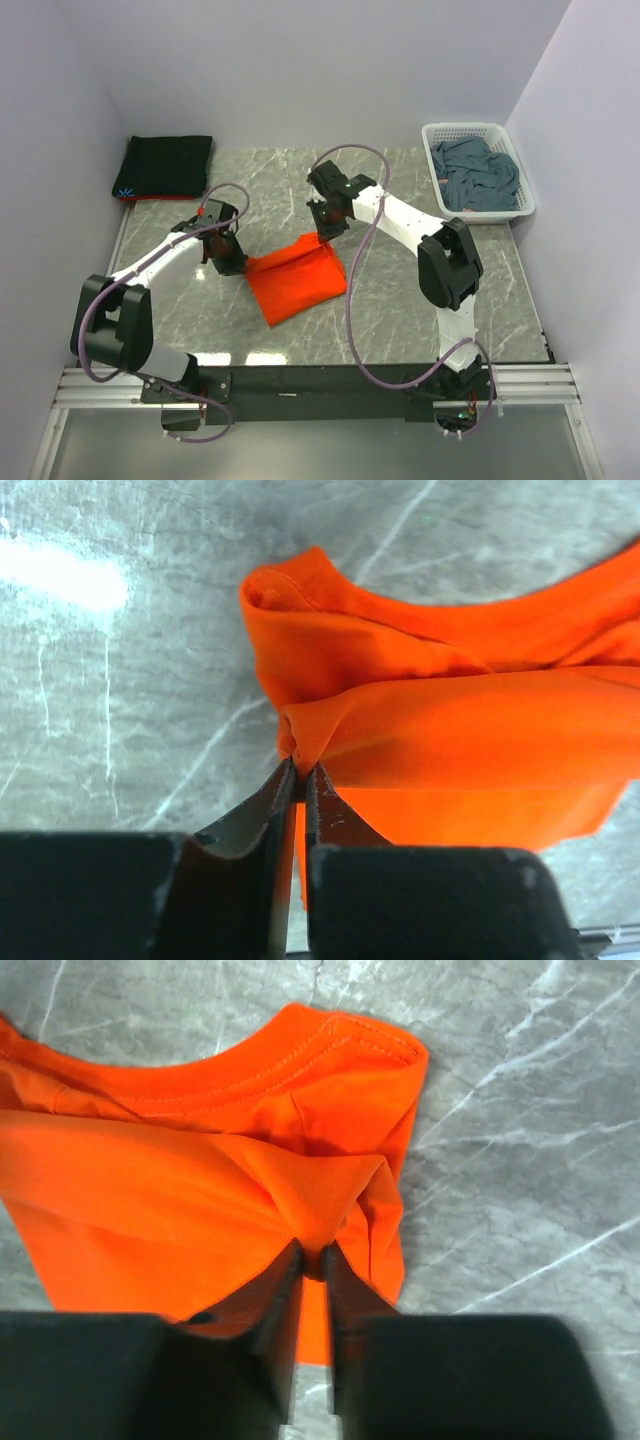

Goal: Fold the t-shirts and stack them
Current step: Fold the tshirt

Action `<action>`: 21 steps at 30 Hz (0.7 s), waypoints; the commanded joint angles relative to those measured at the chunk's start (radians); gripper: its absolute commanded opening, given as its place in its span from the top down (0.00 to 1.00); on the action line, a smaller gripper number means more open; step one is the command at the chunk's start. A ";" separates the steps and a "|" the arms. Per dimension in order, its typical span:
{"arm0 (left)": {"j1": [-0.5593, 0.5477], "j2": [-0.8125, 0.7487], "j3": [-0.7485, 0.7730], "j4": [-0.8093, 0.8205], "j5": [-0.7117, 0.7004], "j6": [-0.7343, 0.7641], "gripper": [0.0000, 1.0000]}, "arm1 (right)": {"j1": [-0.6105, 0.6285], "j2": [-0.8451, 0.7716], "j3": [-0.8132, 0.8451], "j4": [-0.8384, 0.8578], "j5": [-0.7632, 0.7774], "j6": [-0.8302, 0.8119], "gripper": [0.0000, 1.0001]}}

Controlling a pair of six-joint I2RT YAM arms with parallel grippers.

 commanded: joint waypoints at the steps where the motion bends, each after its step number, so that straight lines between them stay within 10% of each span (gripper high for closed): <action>1: 0.010 0.006 -0.018 0.049 -0.030 0.016 0.81 | -0.018 -0.005 0.007 0.088 0.006 -0.003 0.75; 7: 0.010 -0.118 -0.025 0.020 -0.096 -0.006 0.40 | -0.019 -0.135 -0.077 0.181 0.013 0.005 0.62; 14: 0.010 -0.284 -0.082 0.061 0.015 0.011 0.35 | -0.027 -0.412 -0.384 0.447 -0.016 0.006 0.55; 21: 0.007 -0.375 -0.235 0.333 0.242 0.011 0.36 | -0.065 -0.403 -0.538 0.697 -0.424 0.028 0.52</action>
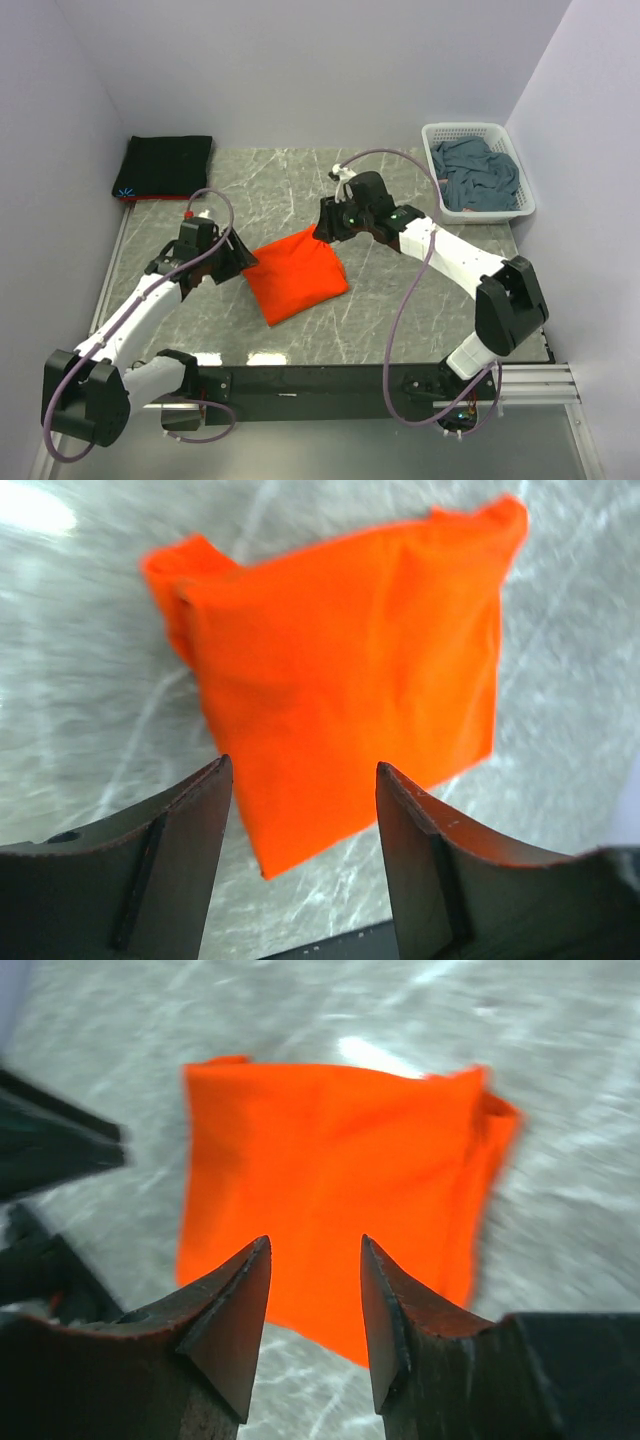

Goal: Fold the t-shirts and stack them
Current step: Fold the tshirt

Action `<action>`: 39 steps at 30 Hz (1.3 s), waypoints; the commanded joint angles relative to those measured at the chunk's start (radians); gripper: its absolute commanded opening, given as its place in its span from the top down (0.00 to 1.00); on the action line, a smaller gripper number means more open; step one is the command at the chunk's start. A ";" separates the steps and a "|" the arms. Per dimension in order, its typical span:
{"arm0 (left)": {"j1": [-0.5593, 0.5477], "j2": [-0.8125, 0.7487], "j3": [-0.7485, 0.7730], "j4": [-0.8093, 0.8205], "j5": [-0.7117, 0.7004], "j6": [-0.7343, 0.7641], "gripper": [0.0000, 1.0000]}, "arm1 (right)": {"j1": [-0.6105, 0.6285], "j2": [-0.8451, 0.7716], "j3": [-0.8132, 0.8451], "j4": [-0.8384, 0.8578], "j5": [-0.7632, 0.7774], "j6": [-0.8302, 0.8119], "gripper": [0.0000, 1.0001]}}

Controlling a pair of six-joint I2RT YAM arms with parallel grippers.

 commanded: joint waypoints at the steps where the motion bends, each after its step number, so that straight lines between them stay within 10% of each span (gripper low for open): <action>1: 0.000 0.024 -0.043 0.192 0.140 0.000 0.36 | -0.025 0.060 -0.033 0.228 -0.253 0.030 0.53; 9: 0.047 0.245 0.018 0.380 0.128 -0.030 0.40 | -0.095 0.402 0.133 0.383 -0.555 0.169 0.56; 21: 0.169 0.672 0.086 0.514 0.149 -0.079 0.39 | -0.224 0.731 0.229 0.638 -0.574 0.468 0.56; 39: 0.071 0.333 0.176 0.223 0.147 0.053 0.35 | -0.223 0.191 -0.289 0.932 -0.566 0.612 0.58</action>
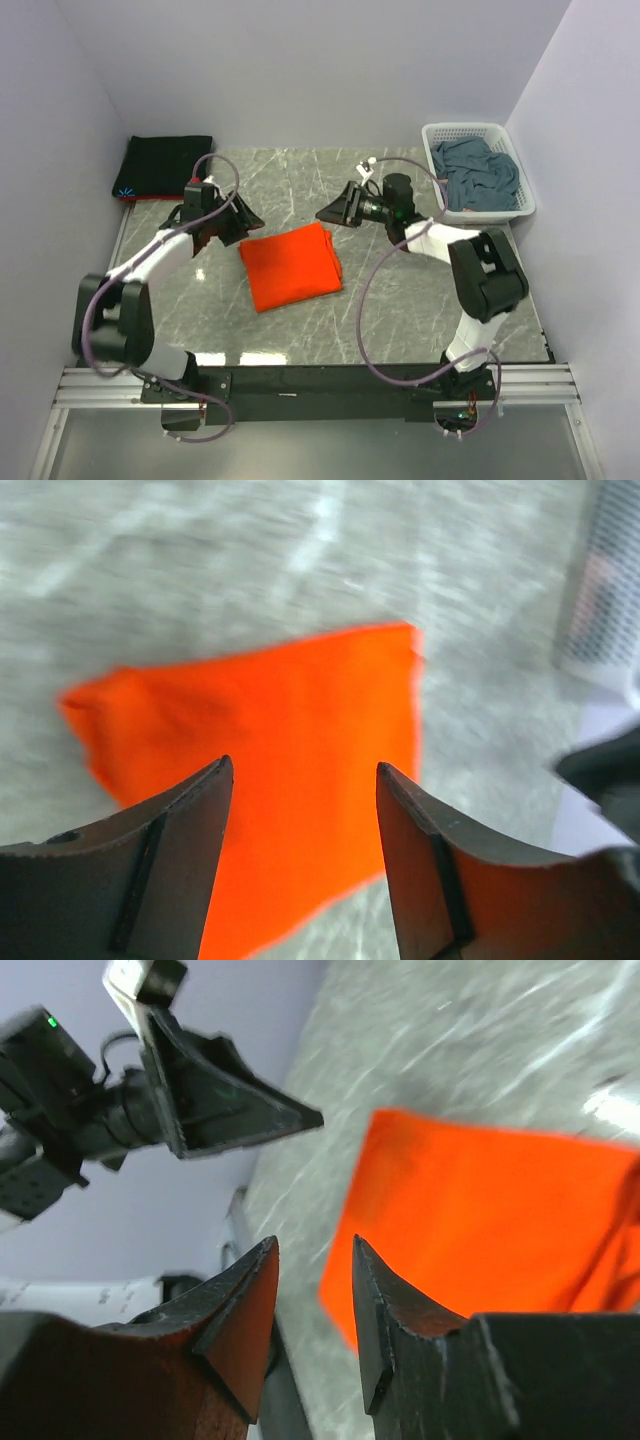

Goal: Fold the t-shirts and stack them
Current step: Fold the tshirt

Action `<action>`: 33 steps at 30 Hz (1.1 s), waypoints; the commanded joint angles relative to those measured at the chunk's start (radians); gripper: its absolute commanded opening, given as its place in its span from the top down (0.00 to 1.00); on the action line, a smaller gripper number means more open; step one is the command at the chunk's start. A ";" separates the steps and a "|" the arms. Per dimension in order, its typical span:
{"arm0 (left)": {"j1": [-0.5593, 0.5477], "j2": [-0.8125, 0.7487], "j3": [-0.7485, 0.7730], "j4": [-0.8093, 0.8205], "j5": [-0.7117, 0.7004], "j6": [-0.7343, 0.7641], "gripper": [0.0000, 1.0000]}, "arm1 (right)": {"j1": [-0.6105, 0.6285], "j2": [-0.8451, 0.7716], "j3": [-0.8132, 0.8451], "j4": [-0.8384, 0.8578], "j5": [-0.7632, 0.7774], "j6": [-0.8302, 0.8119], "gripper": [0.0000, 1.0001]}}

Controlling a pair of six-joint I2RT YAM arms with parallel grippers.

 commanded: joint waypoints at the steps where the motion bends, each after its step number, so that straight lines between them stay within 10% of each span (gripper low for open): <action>1: -0.061 -0.143 -0.051 -0.077 -0.012 0.022 0.36 | 0.025 -0.073 -0.139 0.172 -0.054 0.077 0.58; 21: -0.212 -0.294 -0.544 0.007 -0.040 -0.207 0.39 | -0.026 0.214 -0.527 0.499 -0.180 0.151 0.67; 28: -0.205 -0.378 -0.438 -0.148 -0.120 -0.143 0.38 | -0.027 -0.101 -0.447 0.040 -0.114 -0.064 0.67; 33: -0.204 -0.429 -0.311 -0.275 -0.190 -0.092 0.37 | -0.020 -0.166 -0.322 0.014 -0.085 -0.015 0.67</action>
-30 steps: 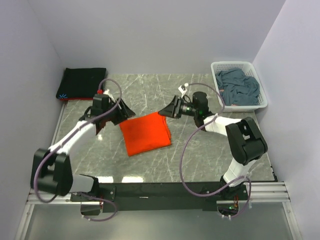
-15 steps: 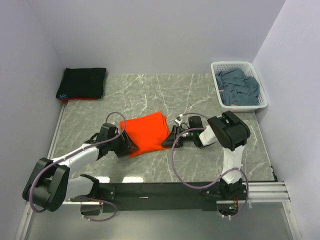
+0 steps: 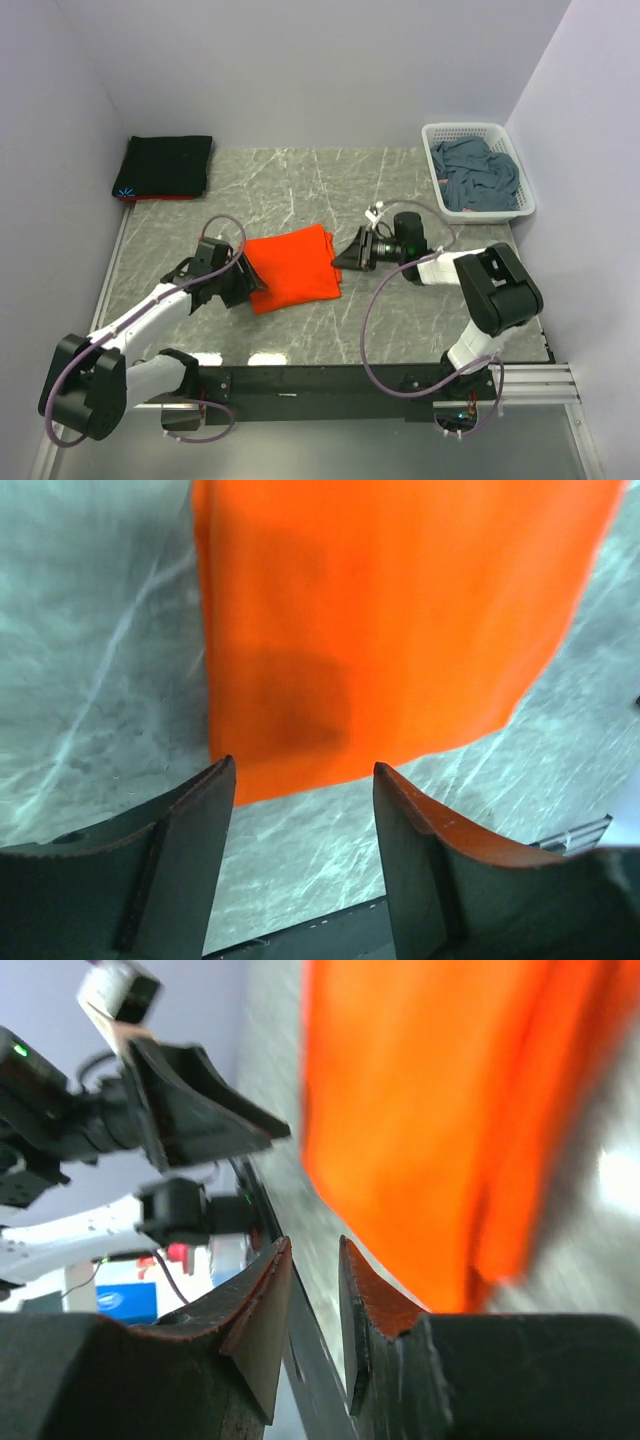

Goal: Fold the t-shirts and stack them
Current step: Fold the tshirt

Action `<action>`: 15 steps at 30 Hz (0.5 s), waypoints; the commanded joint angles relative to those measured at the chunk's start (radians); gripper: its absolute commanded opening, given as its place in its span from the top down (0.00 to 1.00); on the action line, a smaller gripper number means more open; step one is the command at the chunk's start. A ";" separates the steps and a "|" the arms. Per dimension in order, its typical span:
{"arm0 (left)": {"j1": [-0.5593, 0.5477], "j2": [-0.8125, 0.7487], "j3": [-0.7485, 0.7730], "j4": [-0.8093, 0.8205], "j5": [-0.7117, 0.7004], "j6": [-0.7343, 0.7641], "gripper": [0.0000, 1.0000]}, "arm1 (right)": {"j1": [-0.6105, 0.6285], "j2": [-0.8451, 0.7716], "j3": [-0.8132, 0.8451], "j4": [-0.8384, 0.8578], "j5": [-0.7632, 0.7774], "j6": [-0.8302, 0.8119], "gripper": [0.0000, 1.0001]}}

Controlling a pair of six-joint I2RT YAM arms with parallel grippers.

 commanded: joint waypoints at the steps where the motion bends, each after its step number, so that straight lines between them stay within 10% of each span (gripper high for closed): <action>1: 0.009 -0.046 0.105 -0.109 -0.090 0.063 0.37 | 0.007 -0.006 0.113 -0.031 0.031 0.022 0.67; 15: 0.190 -0.119 0.184 -0.220 -0.144 0.165 0.28 | 0.030 0.448 0.380 0.111 0.090 0.162 0.67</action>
